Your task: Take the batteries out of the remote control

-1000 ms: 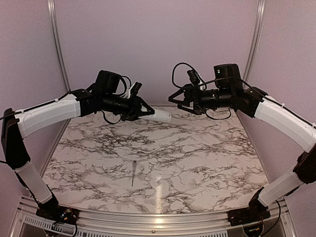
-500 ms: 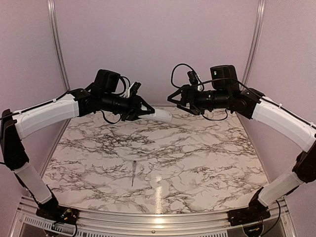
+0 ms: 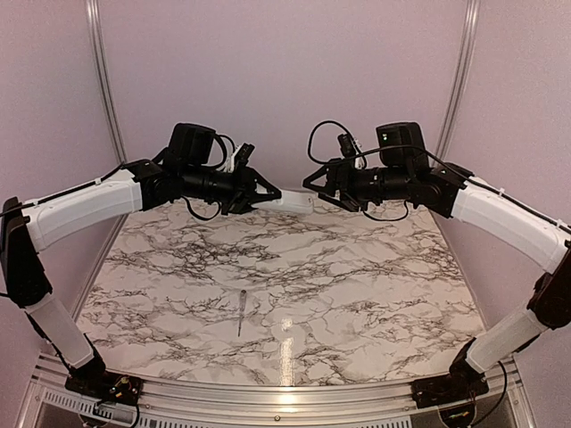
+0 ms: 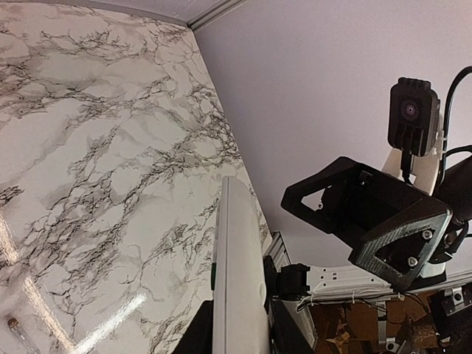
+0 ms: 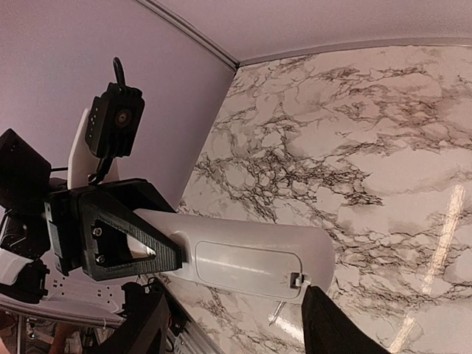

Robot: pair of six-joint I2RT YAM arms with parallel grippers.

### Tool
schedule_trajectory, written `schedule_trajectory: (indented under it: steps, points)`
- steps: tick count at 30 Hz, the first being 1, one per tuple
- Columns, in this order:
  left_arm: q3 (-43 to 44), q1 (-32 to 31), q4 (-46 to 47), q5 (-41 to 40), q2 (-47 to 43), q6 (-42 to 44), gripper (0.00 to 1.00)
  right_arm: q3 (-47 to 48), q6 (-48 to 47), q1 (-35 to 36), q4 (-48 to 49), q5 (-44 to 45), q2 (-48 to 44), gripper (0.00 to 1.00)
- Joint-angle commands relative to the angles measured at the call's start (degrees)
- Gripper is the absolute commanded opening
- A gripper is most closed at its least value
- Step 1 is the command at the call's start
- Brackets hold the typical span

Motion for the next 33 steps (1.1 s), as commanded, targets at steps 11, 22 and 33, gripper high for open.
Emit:
schedule_trajectory:
  steps: [11, 22, 33]
  points:
    - [1.93, 0.10, 3.96, 2.02, -0.92, -0.02, 0.00, 3.97, -0.97, 0.29, -0.08, 0.53, 3.95, 0.56]
    - [2.66, 0.10, 3.60, 2.29, -0.16, -0.02, 0.00, 4.85, -1.54, 0.29, -0.40, -0.30, 4.68, 0.53]
    - [2.39, 0.10, 3.93, 1.91, -0.12, -0.35, 0.00, 4.96, -1.97, 0.25, -1.18, -0.62, 4.60, 0.50]
